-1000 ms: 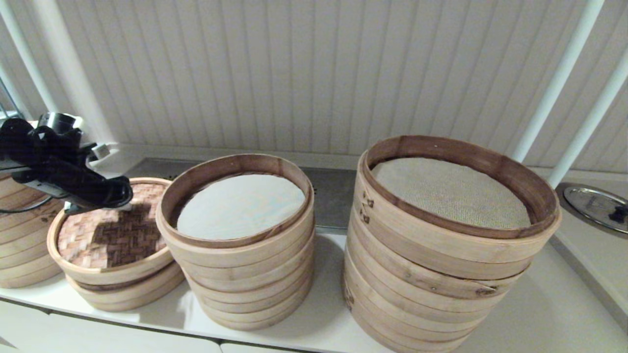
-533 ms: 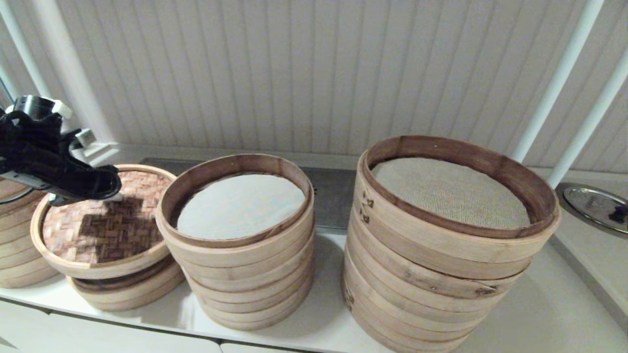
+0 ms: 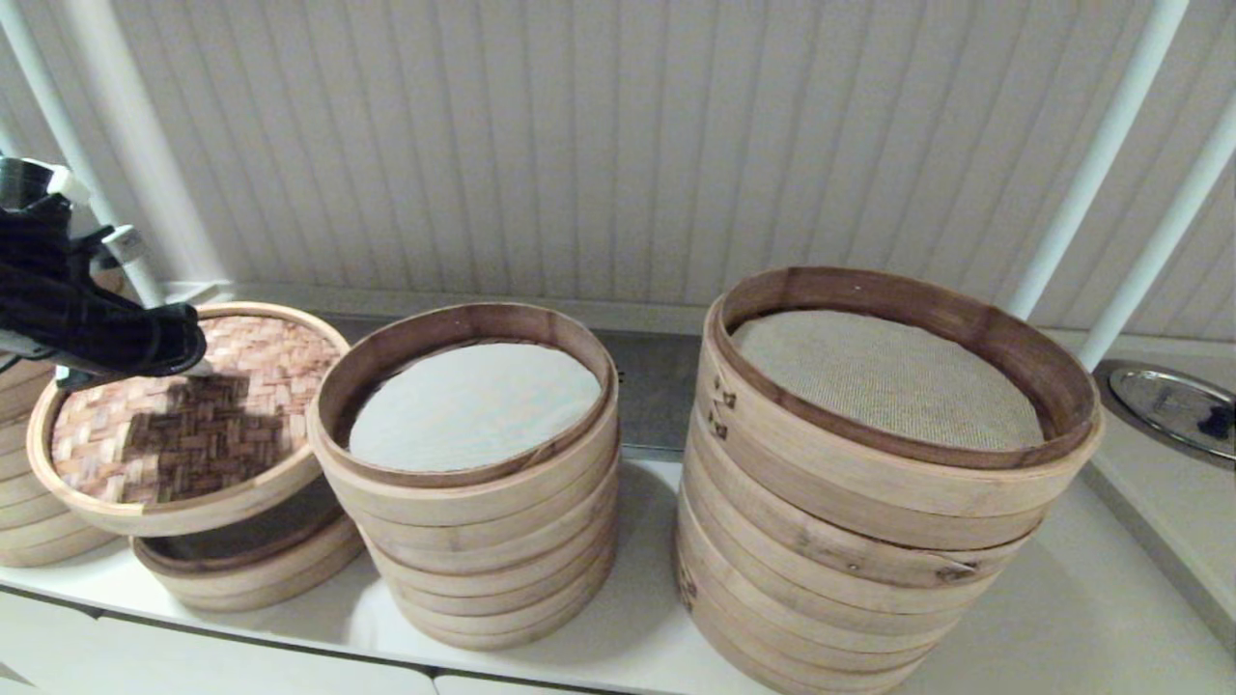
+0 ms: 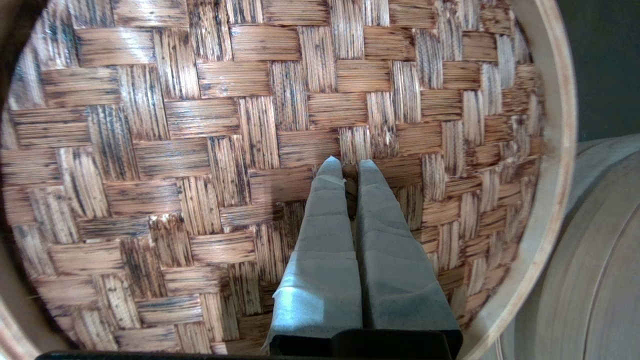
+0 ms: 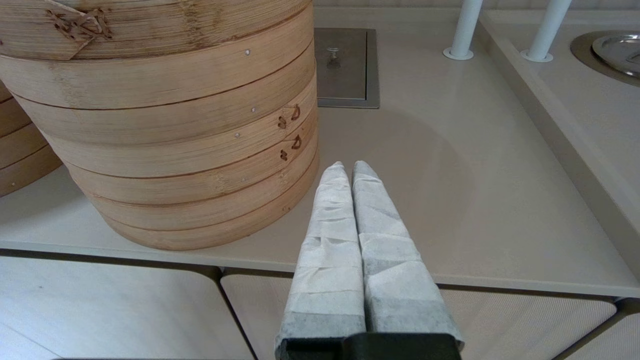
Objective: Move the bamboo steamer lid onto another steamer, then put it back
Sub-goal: Put the steamer
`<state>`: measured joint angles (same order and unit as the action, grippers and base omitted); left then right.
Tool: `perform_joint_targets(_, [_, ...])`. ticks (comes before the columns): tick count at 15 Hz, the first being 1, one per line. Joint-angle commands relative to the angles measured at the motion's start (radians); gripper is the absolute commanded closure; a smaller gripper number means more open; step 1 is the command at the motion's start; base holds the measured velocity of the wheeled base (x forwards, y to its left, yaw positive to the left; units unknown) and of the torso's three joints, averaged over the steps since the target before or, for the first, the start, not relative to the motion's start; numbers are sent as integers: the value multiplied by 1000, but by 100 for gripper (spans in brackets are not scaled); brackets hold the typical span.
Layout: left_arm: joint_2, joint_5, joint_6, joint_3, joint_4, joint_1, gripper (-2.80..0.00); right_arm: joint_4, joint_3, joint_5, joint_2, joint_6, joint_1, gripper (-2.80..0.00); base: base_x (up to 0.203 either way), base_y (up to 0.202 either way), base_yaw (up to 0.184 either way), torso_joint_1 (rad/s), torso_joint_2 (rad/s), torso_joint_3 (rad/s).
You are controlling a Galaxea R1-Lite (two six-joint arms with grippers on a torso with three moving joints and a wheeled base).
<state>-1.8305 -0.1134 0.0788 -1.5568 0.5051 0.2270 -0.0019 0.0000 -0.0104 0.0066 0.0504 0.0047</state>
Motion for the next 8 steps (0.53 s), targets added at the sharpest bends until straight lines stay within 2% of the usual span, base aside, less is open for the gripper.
perform_joint_targets(1, [22,0,1,6,0,14,0,-1,3,0,0,0,1,0,0,0,0,0,0,0])
perform_joint_targets(8, [50,-6,6,9,-13,29,0,-1,3,0,0,0,0,0,0,0,0,0,0,0])
